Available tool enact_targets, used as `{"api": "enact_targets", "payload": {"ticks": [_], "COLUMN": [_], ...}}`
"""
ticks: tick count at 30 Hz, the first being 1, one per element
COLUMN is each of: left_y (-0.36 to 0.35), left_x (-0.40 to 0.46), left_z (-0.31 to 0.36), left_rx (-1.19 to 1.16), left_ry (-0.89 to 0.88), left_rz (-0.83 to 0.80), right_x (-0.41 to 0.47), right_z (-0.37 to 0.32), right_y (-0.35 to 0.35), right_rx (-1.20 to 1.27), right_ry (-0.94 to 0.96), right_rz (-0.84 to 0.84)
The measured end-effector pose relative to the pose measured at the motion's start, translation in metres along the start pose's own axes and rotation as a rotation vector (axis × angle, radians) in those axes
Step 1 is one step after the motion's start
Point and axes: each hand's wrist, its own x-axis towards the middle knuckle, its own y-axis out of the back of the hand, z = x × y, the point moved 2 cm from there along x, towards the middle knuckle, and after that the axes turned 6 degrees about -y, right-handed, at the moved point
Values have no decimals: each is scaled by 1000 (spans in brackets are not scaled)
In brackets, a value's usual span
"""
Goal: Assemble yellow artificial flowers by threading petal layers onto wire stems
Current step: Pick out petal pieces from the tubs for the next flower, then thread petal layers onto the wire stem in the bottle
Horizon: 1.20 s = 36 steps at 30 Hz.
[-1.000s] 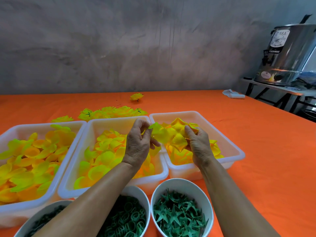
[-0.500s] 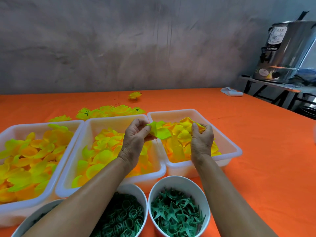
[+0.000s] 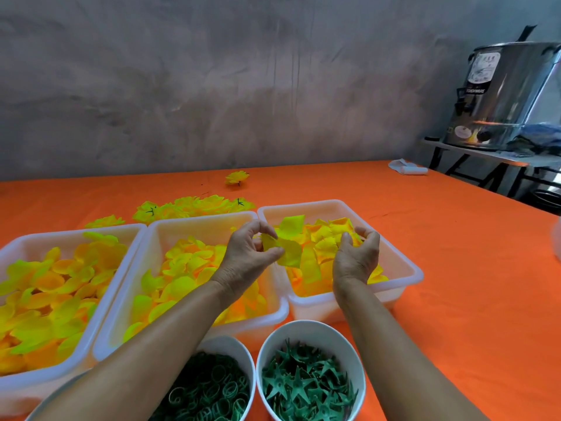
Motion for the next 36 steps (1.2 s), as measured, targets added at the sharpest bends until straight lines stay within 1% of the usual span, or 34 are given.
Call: {"api": "enact_targets", "payload": {"ticks": [7,9,11,13,15,18,20,23,26,28,32,34,36], "left_y": [-22,-30,-36,-41,-42,-37,-31,-18,-2,11,40,53,63], "left_x": [17,16,13,8,4,1,-1,-4,-12,-19,-33,-41,-51], "left_z": [1,-1,-5,-10,-14,-12,-6,3,13,19,31,37,42], "left_rx": [126,235,379,522,632,653,591,547,574,568,554,545,560], "left_ry": [55,33,-28,-85,-92,-97,-96,-80,-73,-63,-38,-26,-21], "left_rz": [-77,-125,-185,-273,-373,-421,-393,-320,-269,-236,-151,-106,-86], "right_x": [-4,-1,3,7,9,10,9,7,0,-5,-12,-14,-19], "right_z": [-11,-15,-20,-22,-22,-18,-14,-8,-5,-5,-4,-3,-5], "right_y": [4,8,14,21,26,26,24,21,18,18,24,26,28], "right_rx": [-76,-114,-152,-170,-173,-156,-188,-367,-701,-916,-1169,-1213,-1186], "right_ry": [94,133,153,143,119,96,82,71,173,231,269,286,311], "right_rz": [-16,4,37,66,56,-24,-78,-186,-372,-463,-471,-472,-477]}}
